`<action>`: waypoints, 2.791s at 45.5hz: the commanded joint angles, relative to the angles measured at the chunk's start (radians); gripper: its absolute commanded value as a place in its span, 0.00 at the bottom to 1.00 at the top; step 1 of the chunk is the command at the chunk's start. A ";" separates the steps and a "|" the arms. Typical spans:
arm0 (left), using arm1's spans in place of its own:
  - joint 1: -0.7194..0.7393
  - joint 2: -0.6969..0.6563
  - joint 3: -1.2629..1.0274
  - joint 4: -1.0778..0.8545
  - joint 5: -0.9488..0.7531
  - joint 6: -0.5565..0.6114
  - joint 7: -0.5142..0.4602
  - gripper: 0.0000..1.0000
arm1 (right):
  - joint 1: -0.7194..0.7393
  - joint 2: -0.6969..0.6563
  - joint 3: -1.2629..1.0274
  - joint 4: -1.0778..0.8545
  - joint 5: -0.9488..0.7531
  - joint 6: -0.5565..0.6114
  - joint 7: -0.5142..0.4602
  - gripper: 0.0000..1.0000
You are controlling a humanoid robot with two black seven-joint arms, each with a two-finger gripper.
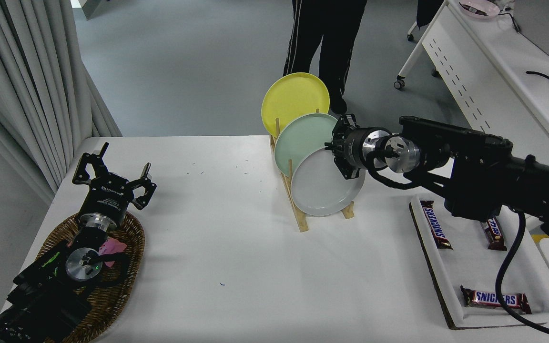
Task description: Place the plate on the table
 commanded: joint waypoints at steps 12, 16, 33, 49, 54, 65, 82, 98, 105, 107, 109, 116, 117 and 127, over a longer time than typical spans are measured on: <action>0.000 0.000 0.000 0.000 0.000 0.000 0.000 1.00 | 0.179 -0.094 0.048 0.183 0.186 -0.193 -0.048 0.00; 0.000 0.000 0.000 0.000 0.000 0.000 0.000 1.00 | 0.185 -0.126 0.086 0.243 0.197 -0.219 -0.051 0.00; 0.000 0.000 0.000 0.000 0.000 0.000 0.000 1.00 | 0.177 -0.180 0.272 0.447 0.372 -0.372 -0.112 0.00; 0.000 0.000 0.000 0.000 0.000 0.000 -0.001 1.00 | 0.213 -0.211 0.342 0.513 0.375 -0.469 -0.163 0.00; 0.000 0.000 0.000 0.000 0.000 0.000 -0.001 1.00 | 0.188 -0.208 0.348 0.524 0.389 -0.469 -0.168 0.00; 0.000 0.000 0.000 0.000 0.000 0.000 -0.001 1.00 | 0.006 -0.145 0.551 0.522 0.429 -0.469 -0.172 0.00; 0.000 0.000 0.000 0.000 0.000 0.000 -0.001 1.00 | -0.280 -0.108 0.612 0.516 0.409 -0.469 -0.244 0.00; 0.000 0.000 0.000 0.000 0.000 0.000 0.000 1.00 | -0.474 -0.096 0.618 0.440 0.286 -0.469 -0.244 0.00; 0.000 0.000 0.000 0.000 0.000 0.000 0.000 1.00 | -0.534 -0.065 0.618 0.331 0.252 -0.469 -0.244 0.00; 0.000 0.000 0.000 0.000 0.000 0.000 0.000 1.00 | -0.541 -0.054 0.614 0.286 0.251 -0.469 -0.247 0.00; 0.000 0.000 0.000 0.000 0.000 0.000 0.000 1.00 | -0.542 -0.038 0.612 0.230 0.251 -0.469 -0.256 0.00; 0.000 0.000 0.000 0.000 0.000 0.000 0.000 1.00 | -0.551 0.005 0.600 0.088 0.251 -0.469 -0.316 0.00; 0.000 0.000 0.000 0.000 0.000 0.000 0.000 1.00 | -0.553 0.008 0.600 0.079 0.252 -0.469 -0.321 0.00; 0.000 0.000 0.000 0.000 0.000 0.000 -0.001 1.00 | -0.564 0.038 0.600 0.065 0.254 -0.469 -0.327 0.00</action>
